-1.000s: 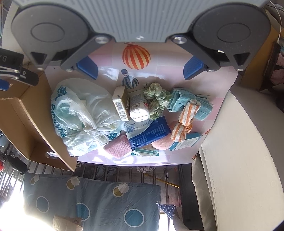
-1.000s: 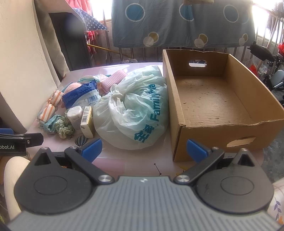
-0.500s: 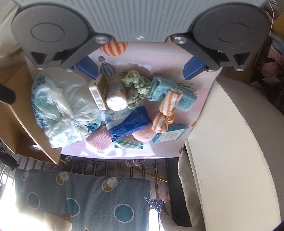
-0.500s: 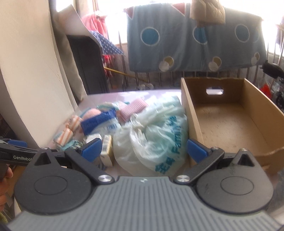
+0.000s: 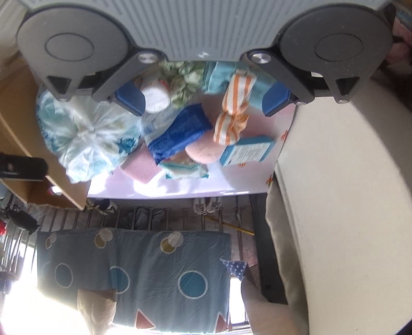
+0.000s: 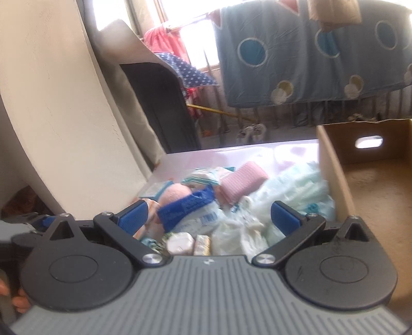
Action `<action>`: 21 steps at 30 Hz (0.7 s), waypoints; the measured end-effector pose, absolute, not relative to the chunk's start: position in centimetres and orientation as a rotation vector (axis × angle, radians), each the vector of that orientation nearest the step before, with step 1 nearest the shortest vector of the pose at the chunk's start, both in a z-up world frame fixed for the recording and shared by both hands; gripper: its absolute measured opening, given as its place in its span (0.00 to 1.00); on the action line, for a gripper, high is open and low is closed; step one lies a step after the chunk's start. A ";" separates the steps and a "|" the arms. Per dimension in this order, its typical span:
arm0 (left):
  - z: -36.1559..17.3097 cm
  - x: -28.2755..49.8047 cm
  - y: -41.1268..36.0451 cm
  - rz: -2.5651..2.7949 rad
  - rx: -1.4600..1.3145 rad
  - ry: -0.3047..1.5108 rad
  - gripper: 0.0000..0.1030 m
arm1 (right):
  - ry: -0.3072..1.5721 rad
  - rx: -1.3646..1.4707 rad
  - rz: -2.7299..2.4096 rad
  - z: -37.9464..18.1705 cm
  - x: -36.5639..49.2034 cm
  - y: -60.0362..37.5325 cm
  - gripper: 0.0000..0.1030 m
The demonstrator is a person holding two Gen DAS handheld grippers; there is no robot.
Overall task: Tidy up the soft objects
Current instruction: 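Reach the left tool to the white cotton-swab bag and grasp it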
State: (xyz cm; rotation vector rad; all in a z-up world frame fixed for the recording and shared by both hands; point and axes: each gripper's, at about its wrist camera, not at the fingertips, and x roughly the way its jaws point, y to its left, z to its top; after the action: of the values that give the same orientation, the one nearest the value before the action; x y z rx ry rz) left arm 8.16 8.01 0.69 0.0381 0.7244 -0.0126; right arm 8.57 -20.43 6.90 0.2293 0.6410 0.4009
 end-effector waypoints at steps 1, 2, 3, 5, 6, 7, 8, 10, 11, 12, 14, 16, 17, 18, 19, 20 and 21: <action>1.0 8.9 8.1 -0.028 0.030 0.715 0.95 | 0.660 0.246 0.429 7.4 10.1 -20.2 0.99; 1.3 10.2 8.2 -0.041 0.016 0.711 0.95 | 0.681 0.266 0.456 7.9 11.7 -20.0 0.99; 1.5 11.5 8.3 -0.052 0.000 0.716 0.95 | 0.708 0.287 0.487 8.4 13.6 -19.9 0.99; 1.7 14.5 8.4 -0.059 -0.024 0.727 0.93 | 0.772 0.340 0.528 8.8 17.8 -19.5 0.98; 1.6 16.2 8.3 -0.065 -0.027 0.733 0.92 | 0.811 0.370 0.539 8.7 20.2 -19.2 0.98; 1.4 17.9 8.3 -0.063 -0.029 0.747 0.91 | 0.846 0.391 0.552 8.5 22.5 -18.9 0.97; 1.1 19.5 8.3 -0.056 -0.033 0.763 0.88 | 0.878 0.413 0.552 8.1 24.9 -18.7 0.94; 0.2 22.7 8.3 -0.045 -0.044 0.798 0.79 | 0.952 0.451 0.544 6.7 29.5 -18.1 0.90; -0.5 24.6 8.4 -0.040 -0.061 0.830 0.74 | 0.991 0.482 0.539 5.7 31.8 -17.9 0.84; -1.2 26.2 8.5 -0.035 -0.081 0.861 0.69 | 1.035 0.518 0.525 4.4 34.0 -17.7 0.81; -2.9 29.5 8.9 -0.031 -0.132 0.934 0.61 | 1.129 0.578 0.533 1.8 37.7 -17.1 0.74; -4.5 32.1 9.3 -0.035 -0.192 0.999 0.56 | 1.197 0.612 0.508 -0.9 40.3 -16.4 0.71; -5.5 33.4 9.7 -0.035 -0.228 1.034 0.53 | 1.222 0.624 0.506 -2.2 41.3 -16.0 0.65; -6.4 34.5 10.0 -0.035 -0.259 1.065 0.53 | 1.242 0.640 0.502 -3.3 42.2 -15.7 0.62; -7.2 35.6 10.3 -0.028 -0.289 1.090 0.53 | 1.265 0.648 0.503 -4.6 43.1 -15.3 0.61; -7.9 36.5 10.6 -0.014 -0.318 1.112 0.53 | 1.283 0.653 0.504 -5.6 43.9 -15.0 0.59; -8.6 37.3 10.9 -0.002 -0.344 1.131 0.53 | 1.296 0.663 0.505 -6.5 44.5 -14.6 0.58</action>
State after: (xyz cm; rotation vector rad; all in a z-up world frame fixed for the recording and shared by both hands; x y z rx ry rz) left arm 37.30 10.85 -8.56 -0.3440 1.1312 -0.0018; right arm 44.49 -14.64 -6.55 0.6629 1.2961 0.5046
